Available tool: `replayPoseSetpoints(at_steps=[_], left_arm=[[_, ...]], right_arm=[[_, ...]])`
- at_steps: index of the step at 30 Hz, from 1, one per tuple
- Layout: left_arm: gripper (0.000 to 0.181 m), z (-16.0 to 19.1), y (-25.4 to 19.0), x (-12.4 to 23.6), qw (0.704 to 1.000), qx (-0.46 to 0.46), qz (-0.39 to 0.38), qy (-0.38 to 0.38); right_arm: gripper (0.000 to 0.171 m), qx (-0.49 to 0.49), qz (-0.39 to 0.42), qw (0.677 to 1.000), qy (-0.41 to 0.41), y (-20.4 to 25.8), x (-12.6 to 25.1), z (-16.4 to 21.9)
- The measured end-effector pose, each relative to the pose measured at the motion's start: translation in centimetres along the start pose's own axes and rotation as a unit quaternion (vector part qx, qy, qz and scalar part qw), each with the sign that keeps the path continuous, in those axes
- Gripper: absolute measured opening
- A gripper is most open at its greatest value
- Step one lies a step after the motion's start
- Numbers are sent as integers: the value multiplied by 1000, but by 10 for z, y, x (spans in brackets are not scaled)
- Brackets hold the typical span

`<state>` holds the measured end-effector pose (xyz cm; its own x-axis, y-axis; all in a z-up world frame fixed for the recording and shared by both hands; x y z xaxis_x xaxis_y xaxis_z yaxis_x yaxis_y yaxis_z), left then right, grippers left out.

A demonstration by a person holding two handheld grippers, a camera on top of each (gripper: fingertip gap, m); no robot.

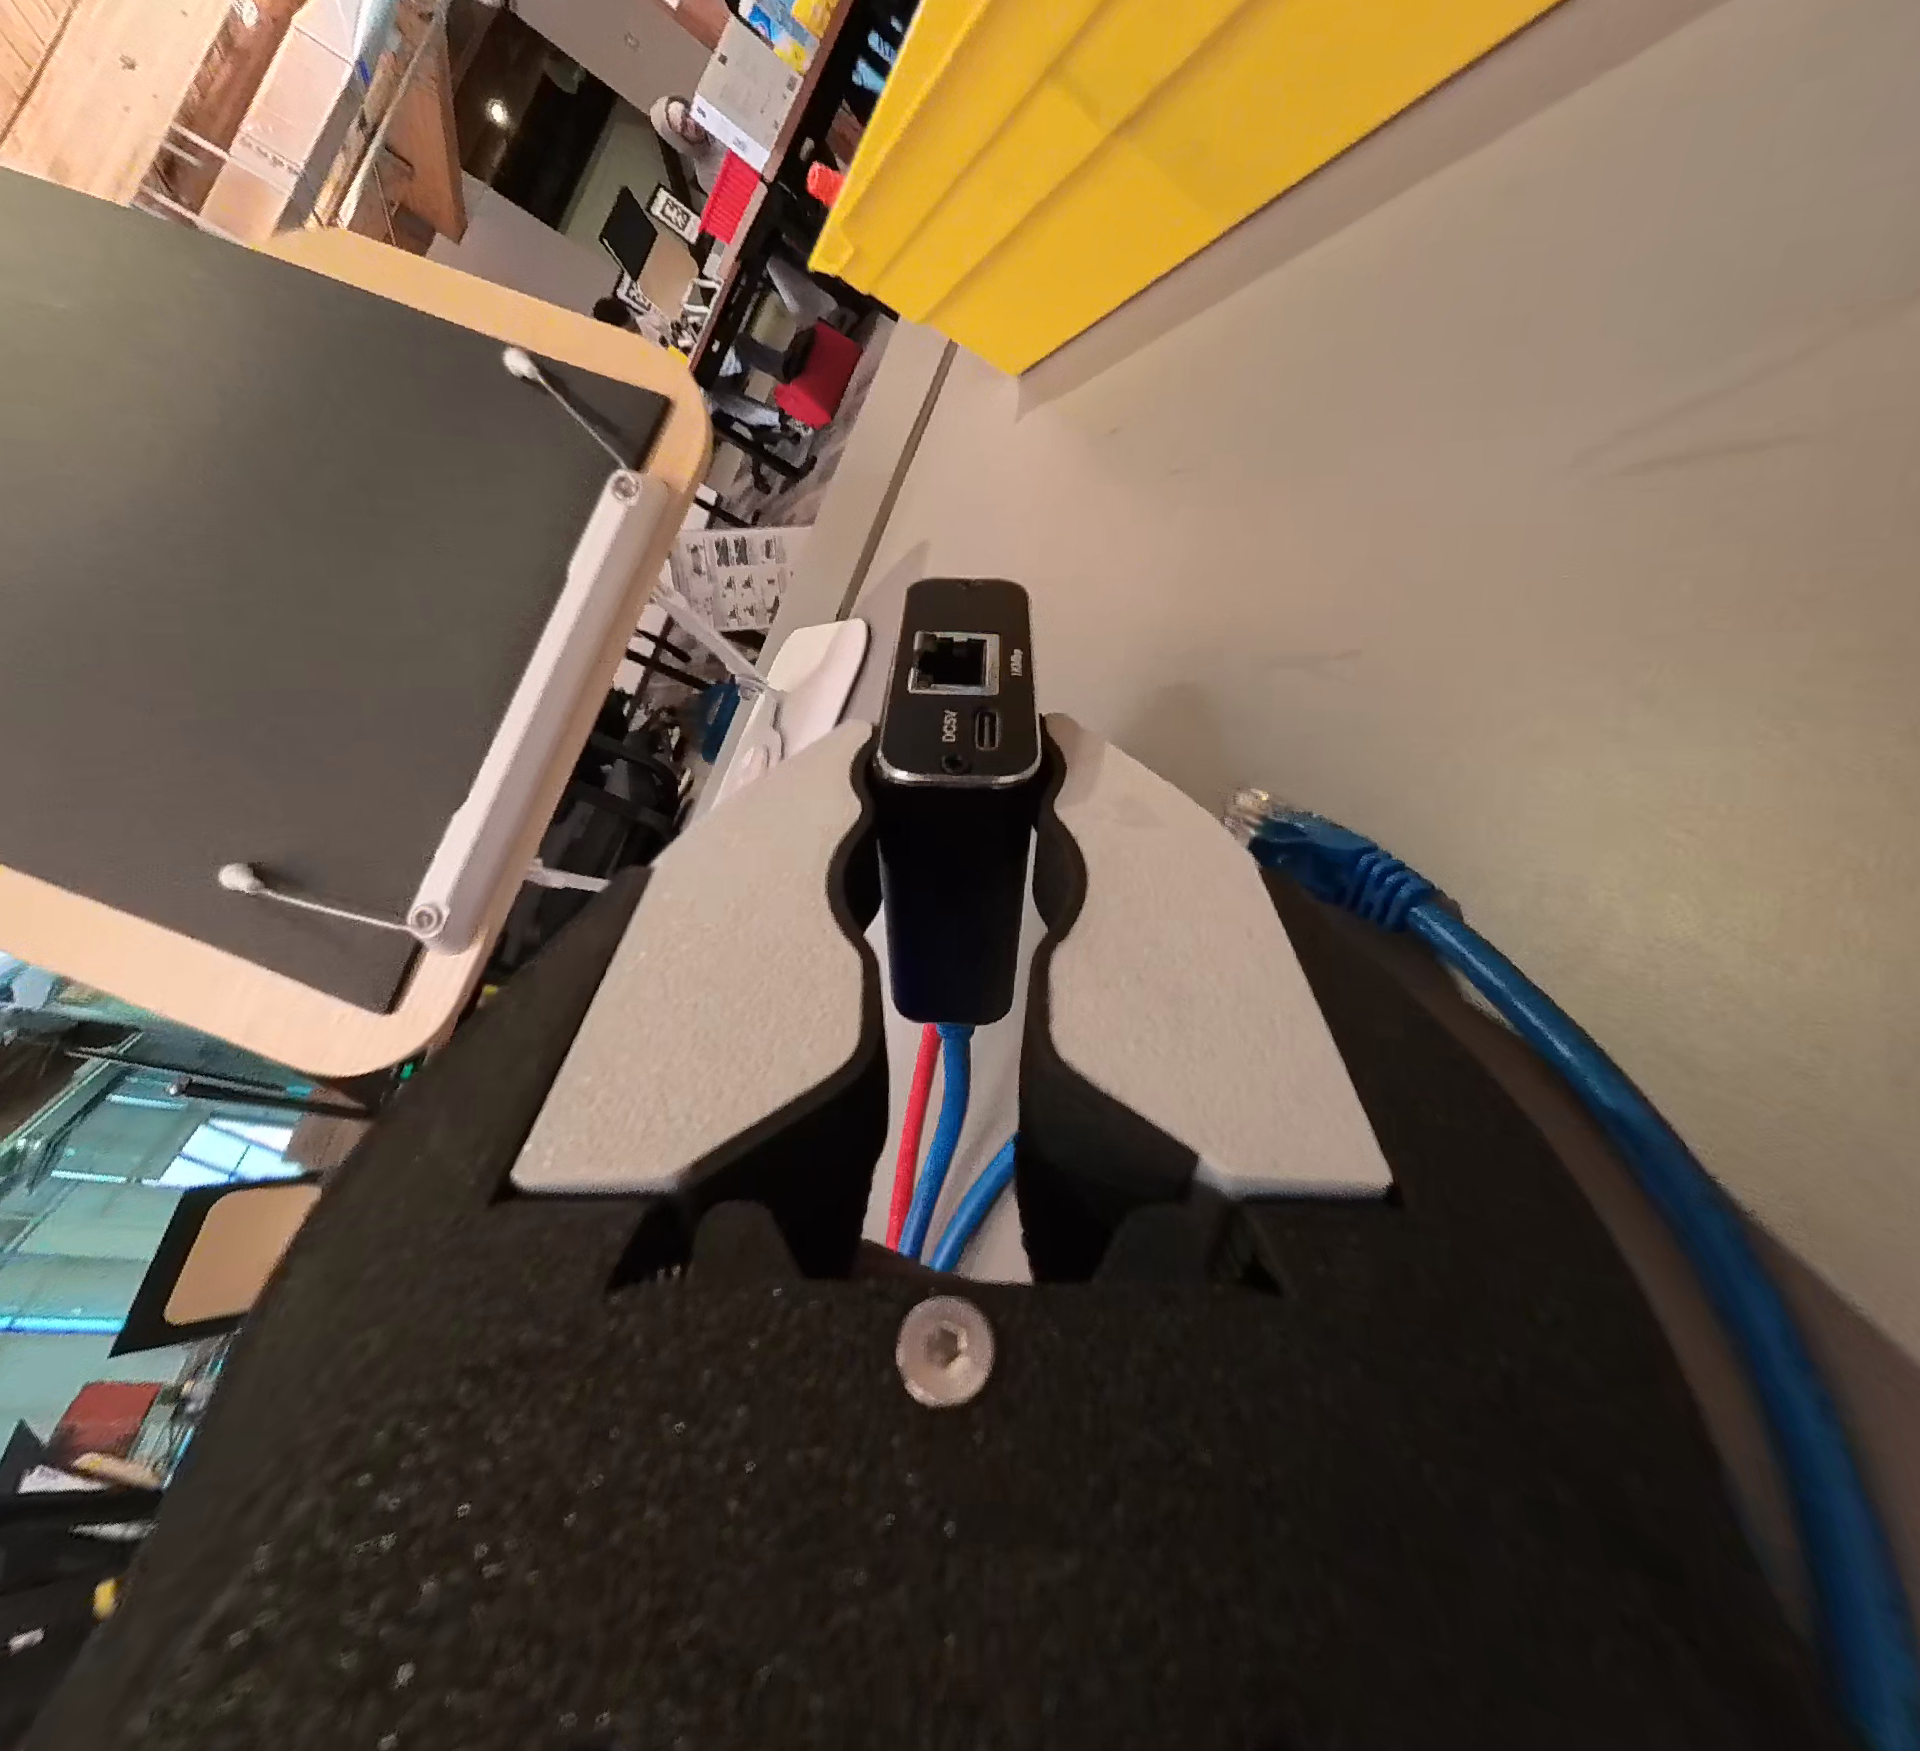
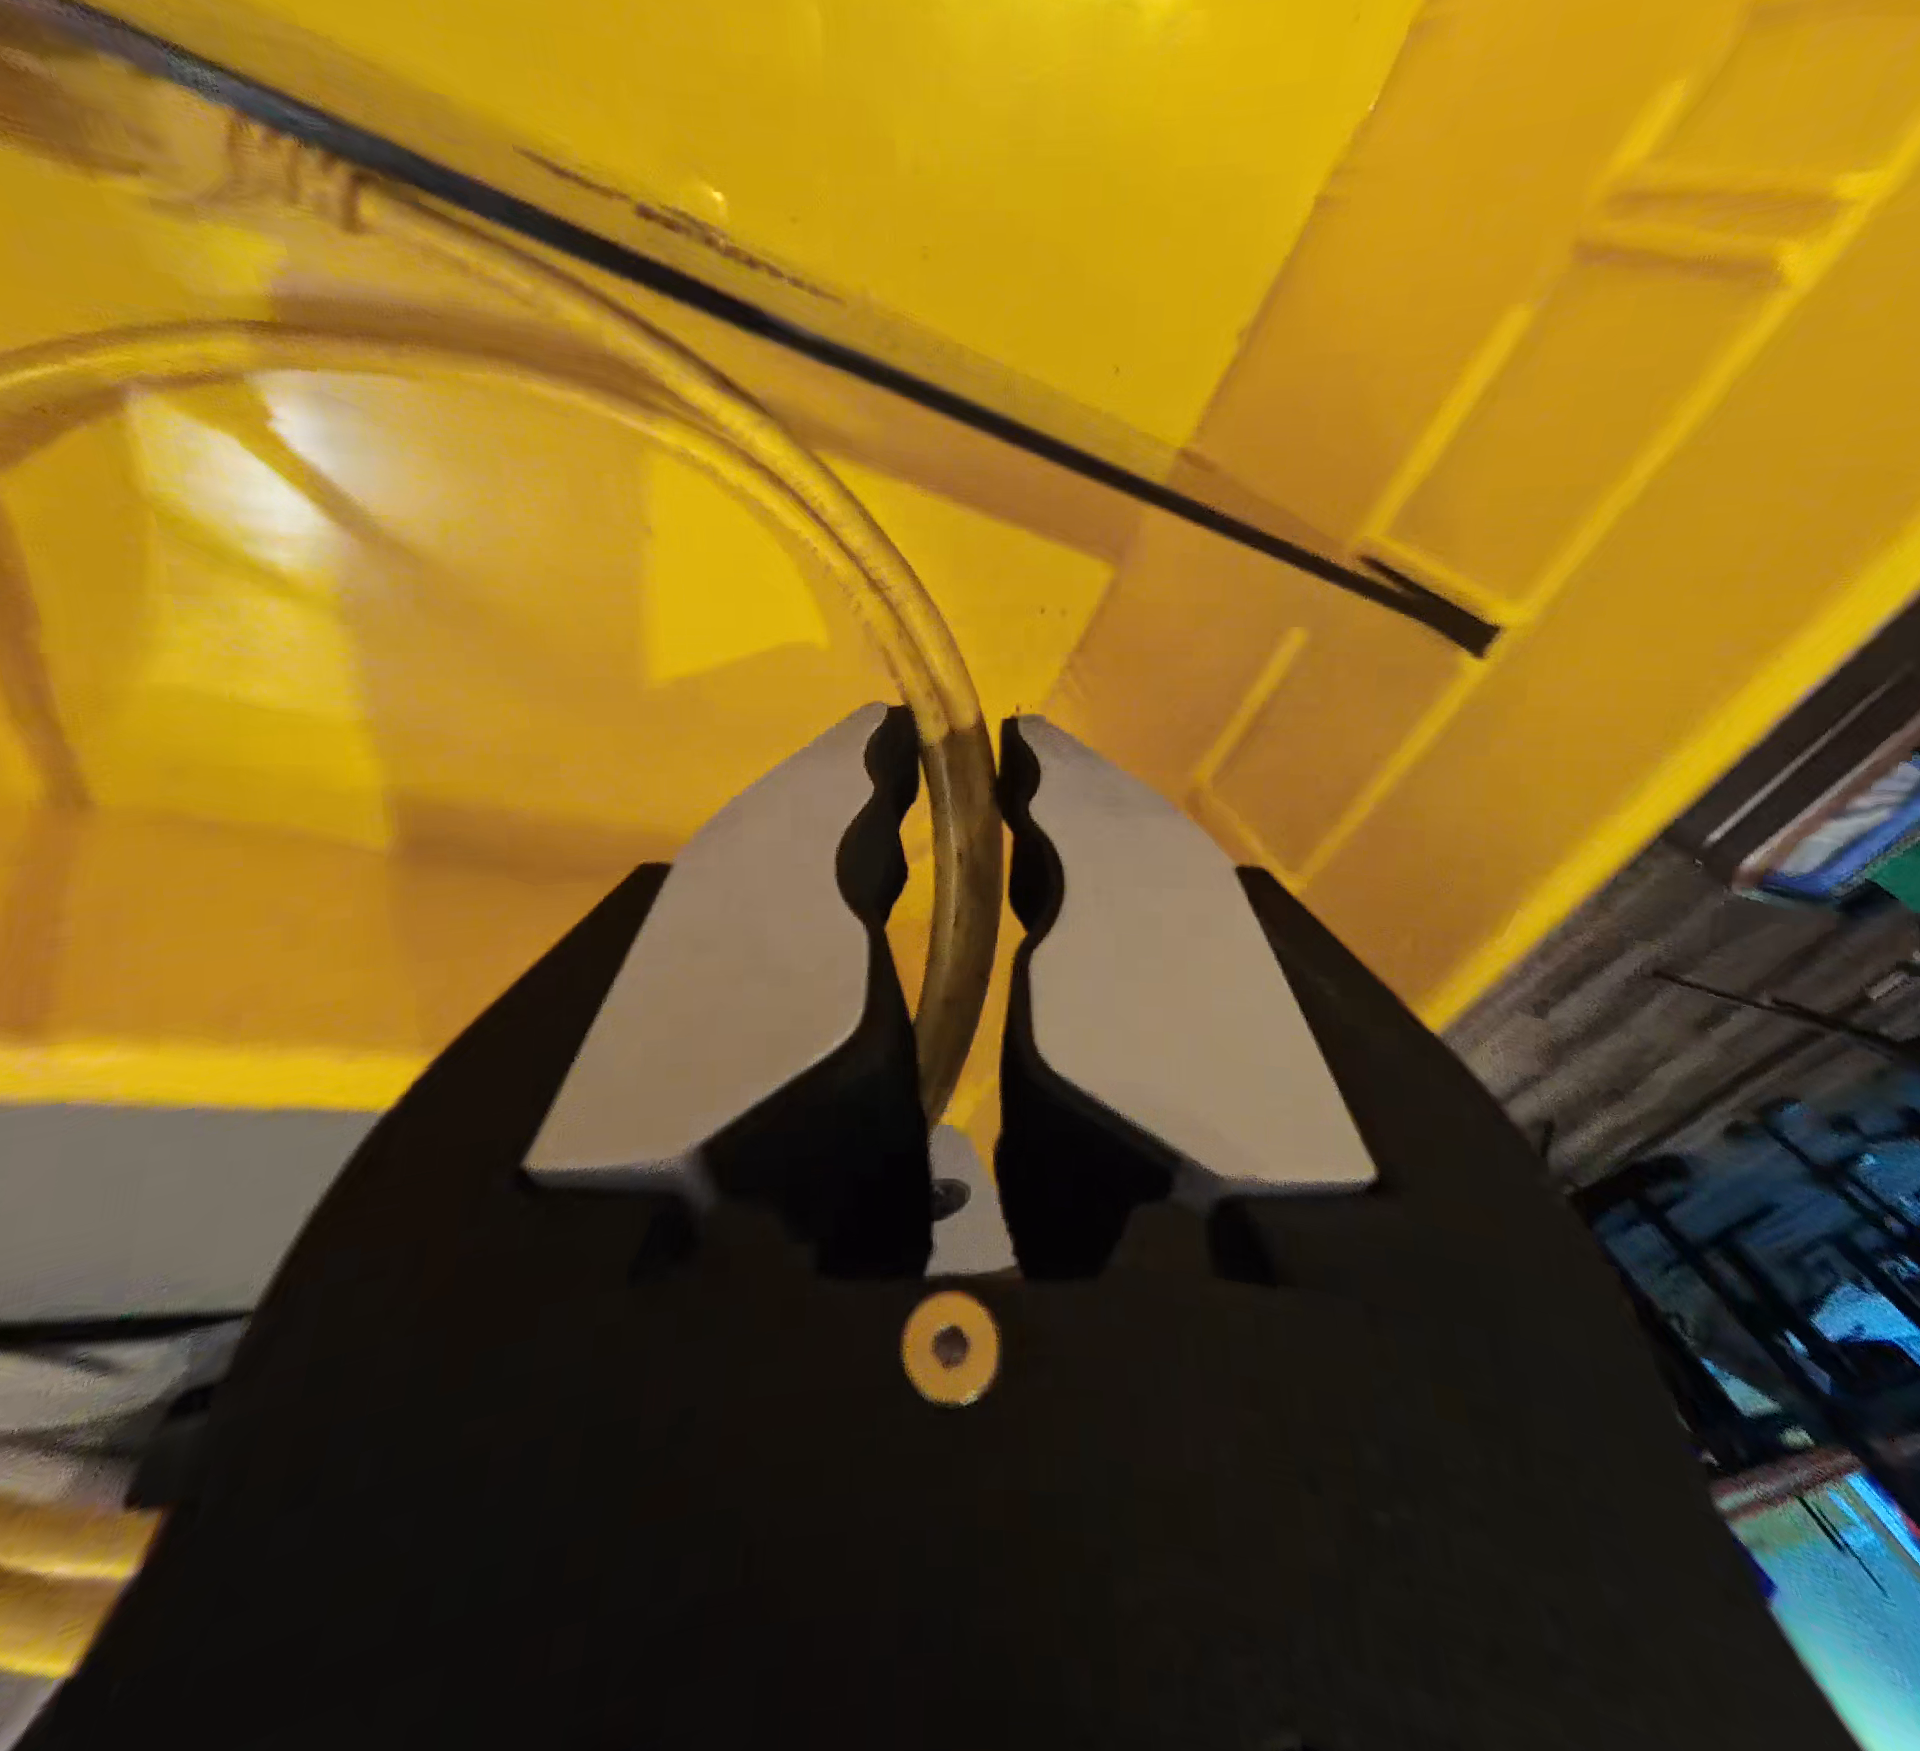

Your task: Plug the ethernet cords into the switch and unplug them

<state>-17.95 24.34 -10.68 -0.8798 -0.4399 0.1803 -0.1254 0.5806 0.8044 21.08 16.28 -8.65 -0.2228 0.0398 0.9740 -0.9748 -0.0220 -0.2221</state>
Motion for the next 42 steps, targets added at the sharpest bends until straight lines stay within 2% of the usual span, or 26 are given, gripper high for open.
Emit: replayPoseSetpoints(at_steps=[2, 4, 8, 9, 11, 13, 14, 17, 20, 21, 27, 32, 36, 39, 42], left_arm=[[25, -4, 0, 3, 1000, 2, 0, -16], [25, -7, 1, 4, 1000, 8, 4, -22], [25, -11, 3, 6, 1000, 11, 8, -28], [25, -11, 4, 6, 1000, 10, 7, -27], [25, -13, 2, 4, 1000, 3, 8, -23], [25, -16, -2, 2, 1000, -14, 7, -19], [25, -19, -4, 3, 999, -23, 6, -22], [25, -30, -9, 5, 998, -45, -3, -34], [25, -38, -13, 8, 997, -72, -17, -35], [24, -38, -12, 9, 996, -79, -27, -26], [25, -39, -6, 10, 997, -67, -20, -22], [25, -47, -13, 9, 997, -73, -19, -14], [30, -52, -12, 18, 998, -51, 25, -19], [50, -51, 2, 34, 995, 22, 99, -11], [56, -46, 38, 49, 979, 137, 151, 10]], right_arm=[[22, 1, 19, 1000, -12, 3, -5, -2], [37, -6, 20, 999, -42, 2, 3, 2], [46, -61, 101, 982, -149, -9, 61, 18], [48, -54, 84, 974, -206, 5, 81, 20], [51, -12, 5, 935, -354, 61, 114, 20], [59, 57, -121, 884, -449, 138, 125, 20], [62, 73, -153, 865, -473, 171, 122, 19], [72, 113, -179, 853, -478, 240, 97, 8], [73, 116, -210, 842, -484, 268, 84, -3], [67, 117, -231, 835, -486, 271, 85, -4], [67, 96, -297, 801, -511, 274, 88, -6], [64, 95, -277, 806, -514, 277, 84, -12], [63, 96, -274, 810, -509, 265, 83, -7], [62, 66, -326, 792, -512, 240, 81, 2], [63, 43, -389, 757, -524, 219, 80, 15]])
Point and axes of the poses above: each gripper's, where its closed fingertips meet, x back along the fingers, z out of its underside, y = z × x across the jaws, the point moved 8 cm from there along x, back along the fingers, and after that the axes turned 2 degrees about -y, right-handed, at the moved point
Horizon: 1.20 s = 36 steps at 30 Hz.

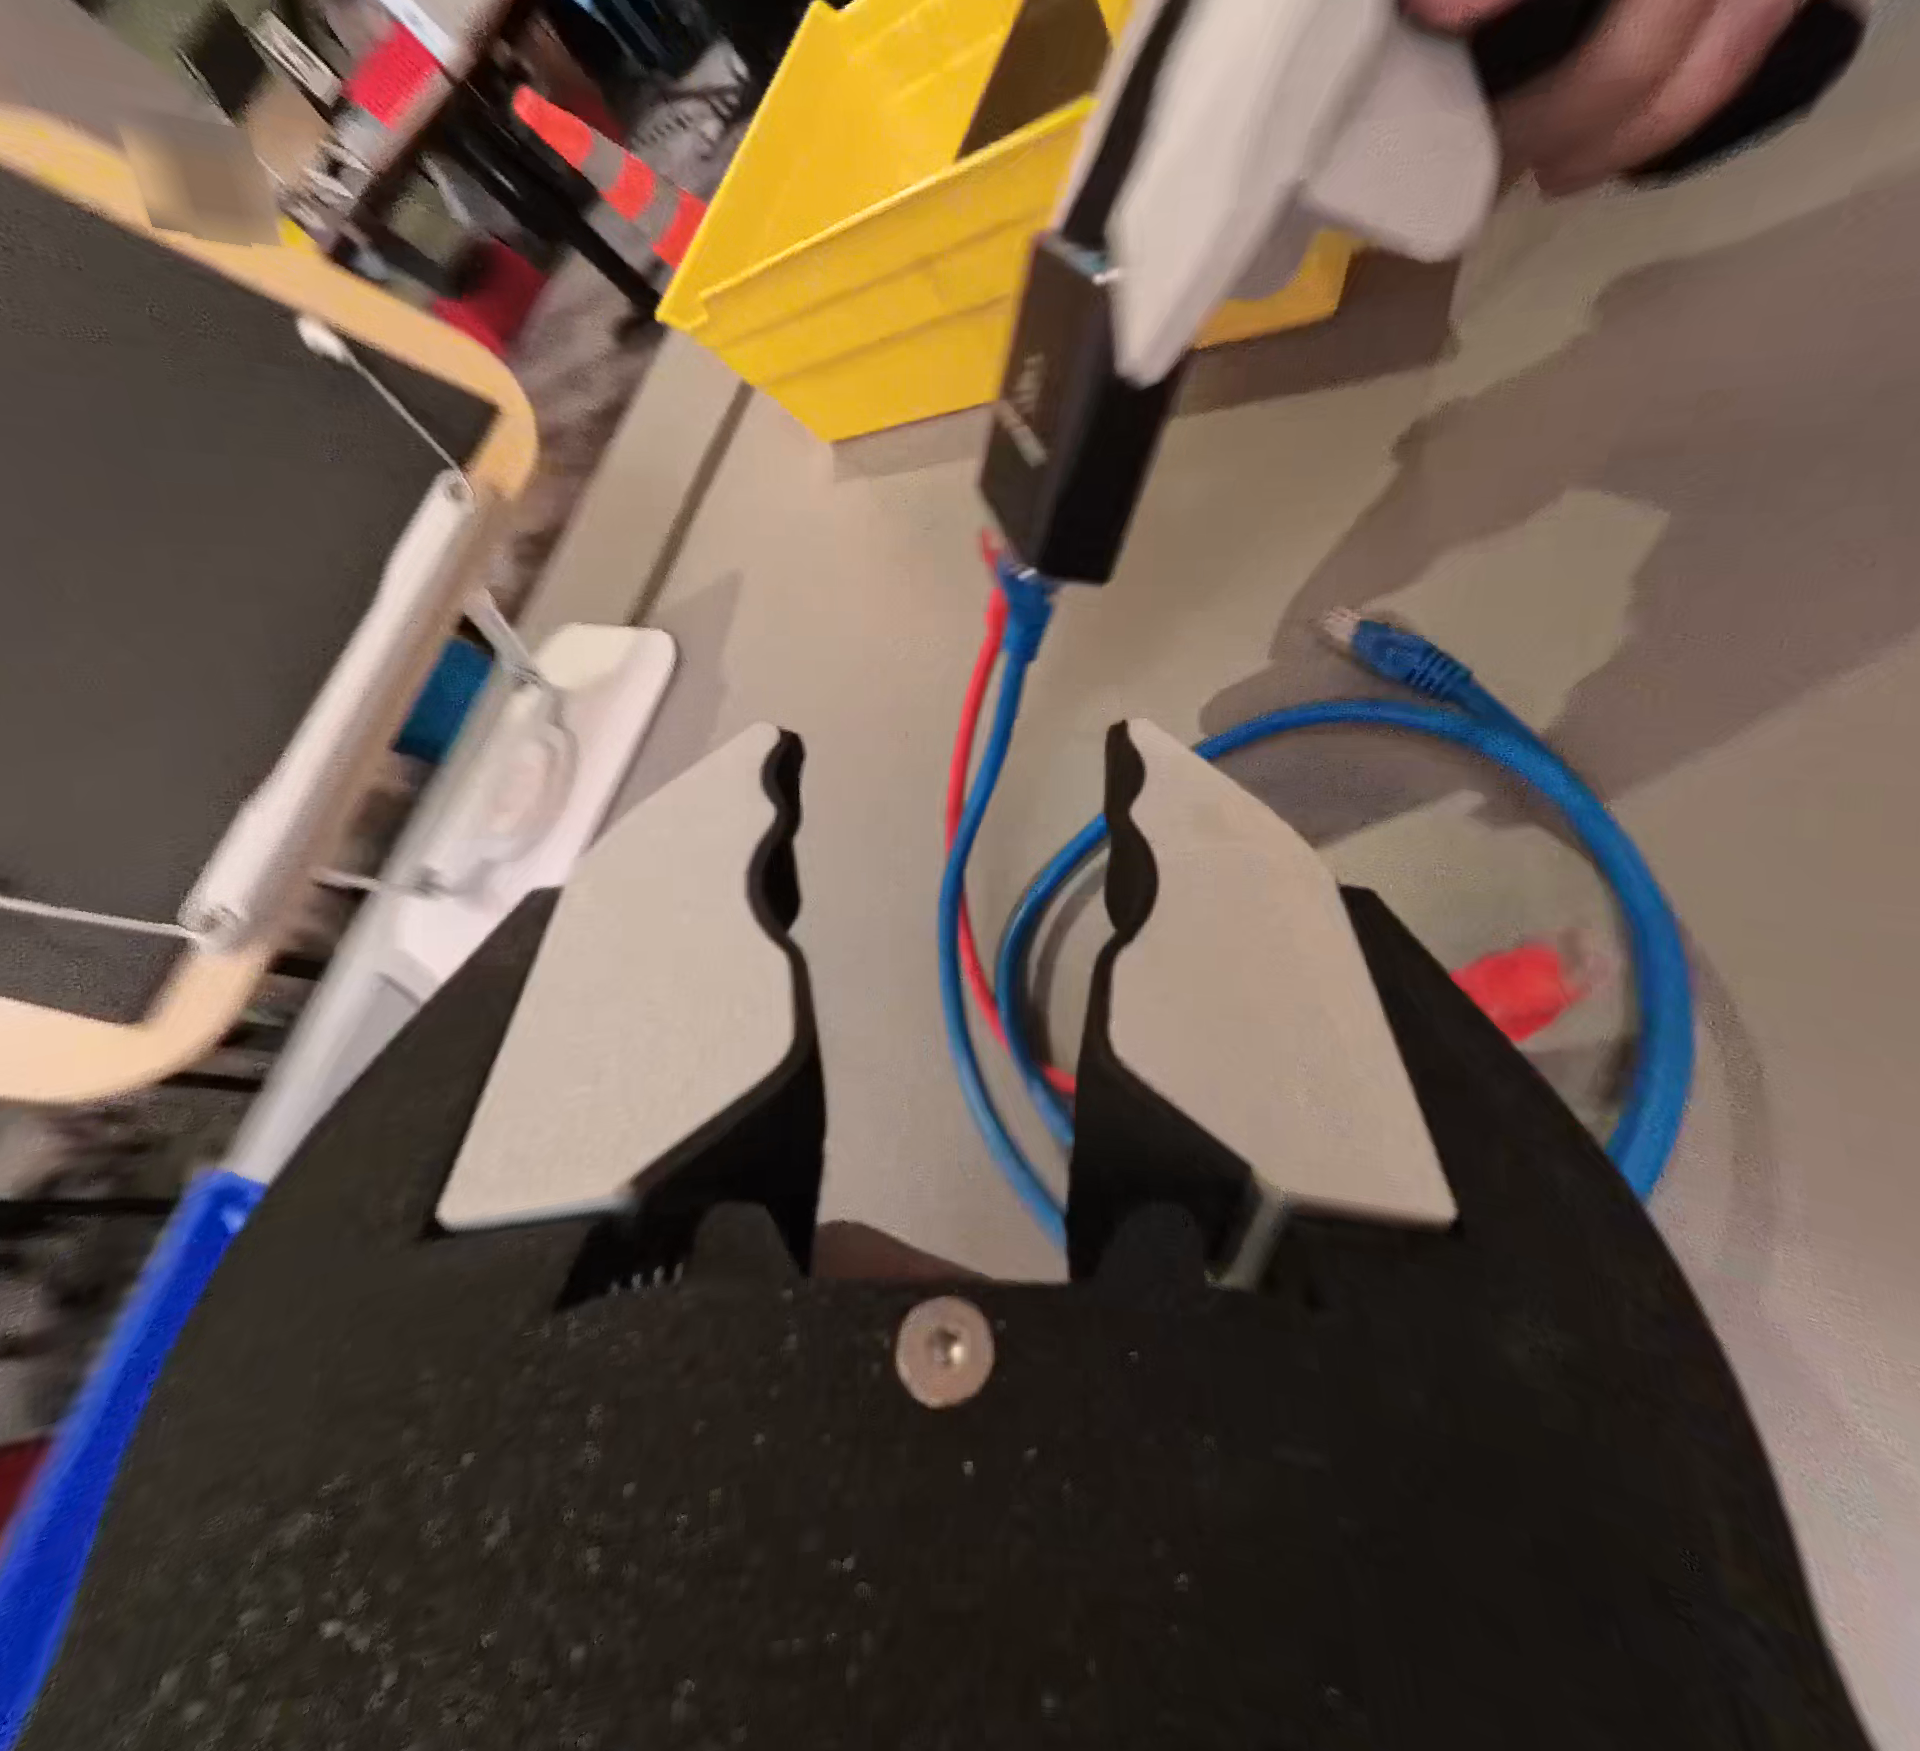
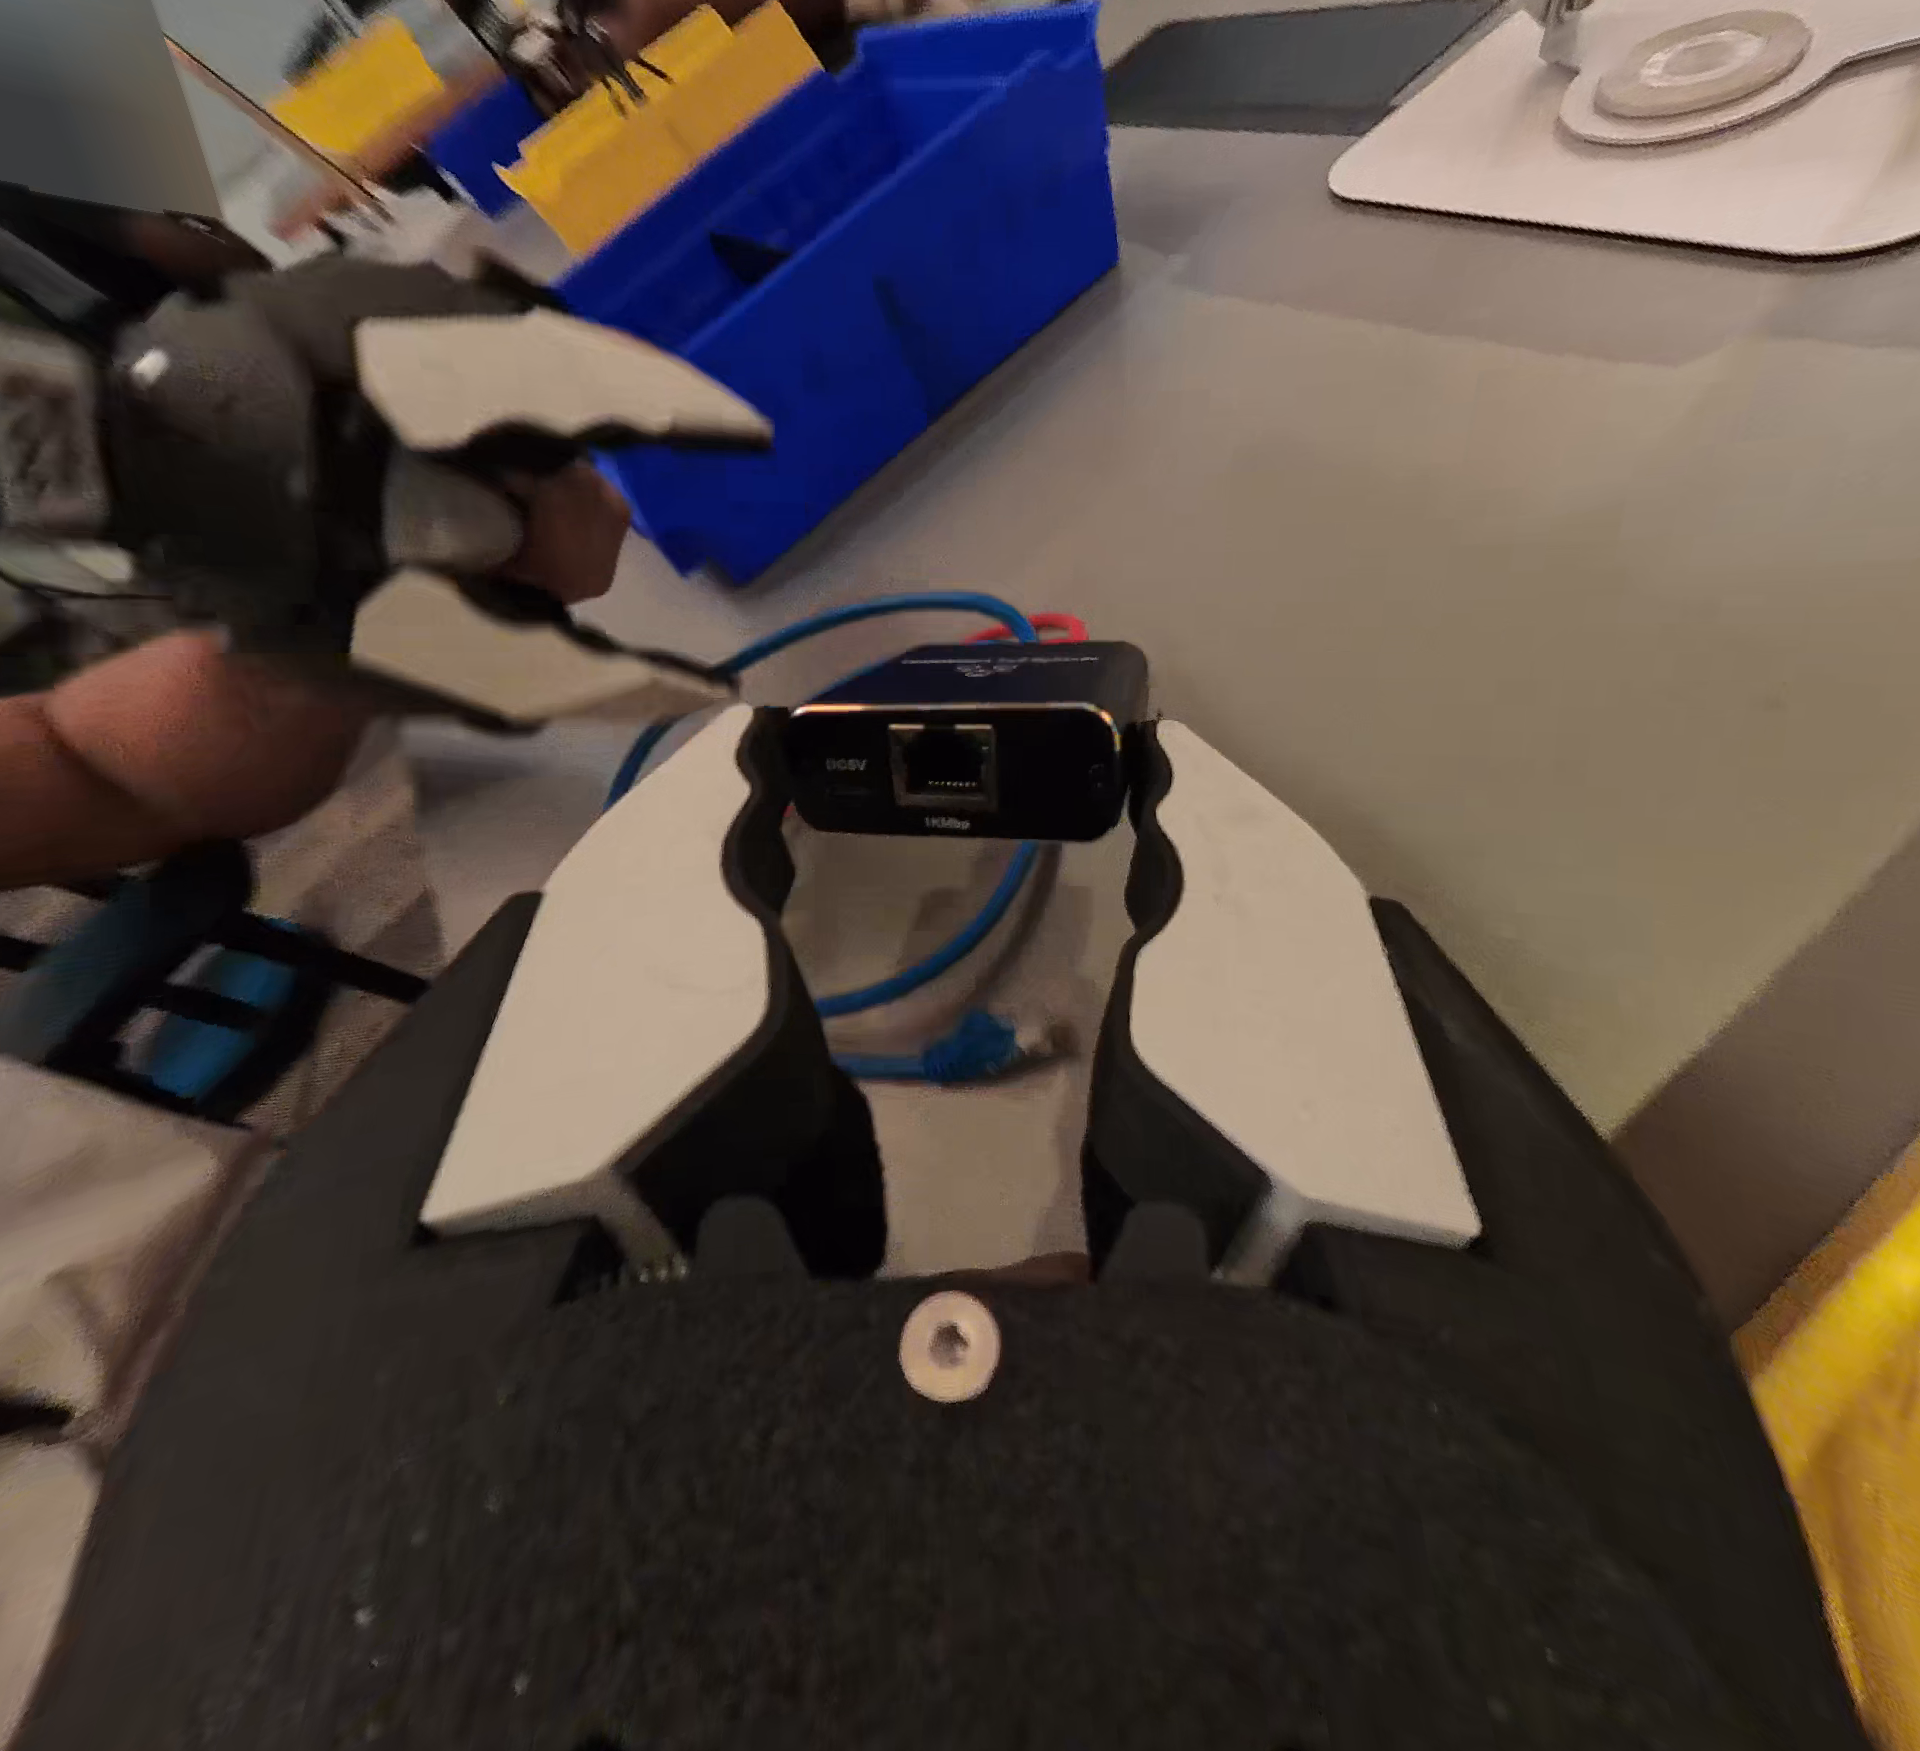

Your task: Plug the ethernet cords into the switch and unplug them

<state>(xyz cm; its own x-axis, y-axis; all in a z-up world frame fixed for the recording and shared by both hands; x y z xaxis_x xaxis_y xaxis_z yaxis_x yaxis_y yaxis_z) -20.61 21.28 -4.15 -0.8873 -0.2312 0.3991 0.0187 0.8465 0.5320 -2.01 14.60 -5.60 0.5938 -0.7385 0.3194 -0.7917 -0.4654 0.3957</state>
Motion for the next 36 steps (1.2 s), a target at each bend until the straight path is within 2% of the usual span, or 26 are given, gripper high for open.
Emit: replayPoseSetpoints(at_steps=[2, 4, 8, 12, 13, 14, 15, 17, 19, 20, 23, 25, 27, 30, 31, 32, 34, 36], left_arm=[[66, 0, 20, 11, 995, 83, 52, 1], [67, 4, 26, 12, 987, 119, 111, -2], [69, 13, -6, -17, 959, 129, 250, 23], [63, 20, -27, -56, 950, 150, 271, 35], [52, 20, -28, -61, 945, 164, 280, 29], [40, 21, -29, -63, 937, 178, 300, 23], [17, 22, -29, -63, 928, 190, 320, 16], [14, 30, -24, -62, 916, 220, 333, 29], [12, 42, -17, -60, 914, 233, 321, 83], [11, 48, -12, -59, 916, 238, 301, 113], [10, 59, 1, -52, 916, 245, 260, 183], [9, 60, 7, -48, 913, 251, 247, 208], [9, 56, 9, -45, 910, 258, 246, 213], [9, 48, 6, -41, 912, 251, 238, 219], [10, 44, 4, -39, 913, 252, 238, 214], [10, 39, 1, -37, 913, 257, 242, 207], [13, 31, 1, -32, 913, 274, 234, 191], [35, 23, 4, -25, 905, 316, 244, 150]], right_arm=[[62, -18, -48, 998, -18, 1, 11, 1], [62, -24, -100, 994, -29, 6, 18, 2], [62, -34, -146, 988, -39, 10, 13, -1], [62, -42, -169, 984, -39, 12, 1, -4], [62, -44, -179, 982, -40, 14, -1, -4], [62, -43, -176, 983, -41, 13, -2, -4], [62, -39, -165, 985, -44, 11, -2, -4], [61, -29, -148, 988, -34, 7, -1, -2], [58, 27, -60, 998, -8, 0, -1, 4], [65, 83, -3, 996, 14, 0, -1, 5], [66, 283, 118, 950, 57, 29, -4, 5], [57, 387, 173, 901, 93, 50, -18, 10], [55, 474, 209, 846, 129, 59, -39, 21], [55, 527, 241, 798, 164, 50, -64, 29], [50, 537, 250, 787, 173, 46, -70, 29], [34, 548, 257, 774, 185, 42, -74, 30], [29, 585, 266, 741, 197, 35, -79, 31], [27, 606, 273, 726, 175, 30, -81, 31]])
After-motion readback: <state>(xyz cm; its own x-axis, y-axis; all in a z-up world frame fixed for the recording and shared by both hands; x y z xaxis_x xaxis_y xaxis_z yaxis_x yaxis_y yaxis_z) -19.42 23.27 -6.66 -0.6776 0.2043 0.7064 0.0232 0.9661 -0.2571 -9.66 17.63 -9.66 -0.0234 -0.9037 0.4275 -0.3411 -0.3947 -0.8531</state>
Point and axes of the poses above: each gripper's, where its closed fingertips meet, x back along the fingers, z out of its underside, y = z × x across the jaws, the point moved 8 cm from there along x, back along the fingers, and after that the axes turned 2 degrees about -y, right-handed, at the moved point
